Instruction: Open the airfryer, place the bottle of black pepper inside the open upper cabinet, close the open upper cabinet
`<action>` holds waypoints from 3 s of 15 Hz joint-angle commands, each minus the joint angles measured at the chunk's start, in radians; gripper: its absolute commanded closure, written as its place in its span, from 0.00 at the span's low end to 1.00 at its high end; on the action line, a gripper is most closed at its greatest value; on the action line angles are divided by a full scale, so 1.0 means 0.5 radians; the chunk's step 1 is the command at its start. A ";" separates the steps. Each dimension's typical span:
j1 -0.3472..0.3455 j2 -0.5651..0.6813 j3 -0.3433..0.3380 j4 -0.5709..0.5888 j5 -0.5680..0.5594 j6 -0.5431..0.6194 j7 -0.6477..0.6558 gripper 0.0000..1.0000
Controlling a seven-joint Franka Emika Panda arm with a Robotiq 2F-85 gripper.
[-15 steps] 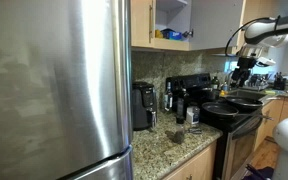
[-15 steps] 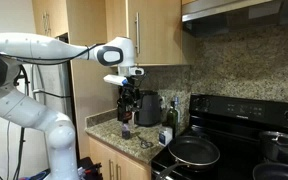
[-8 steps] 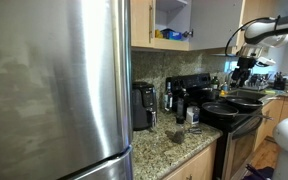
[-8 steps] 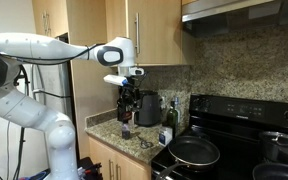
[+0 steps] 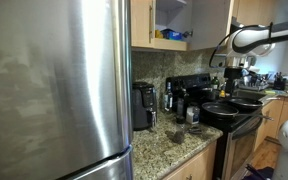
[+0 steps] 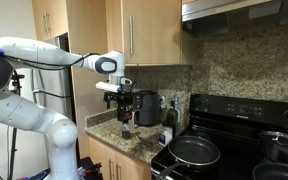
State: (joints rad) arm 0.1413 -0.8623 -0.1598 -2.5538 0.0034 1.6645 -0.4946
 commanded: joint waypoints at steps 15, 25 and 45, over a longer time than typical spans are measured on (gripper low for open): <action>0.460 0.137 0.228 0.165 0.074 0.226 -0.314 0.00; 0.433 0.375 0.336 0.316 0.054 0.254 -0.245 0.00; 0.359 1.559 0.613 0.541 0.347 1.563 0.337 0.00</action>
State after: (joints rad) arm 0.3536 -0.1904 0.1190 -2.2994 0.1323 2.3028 -0.3854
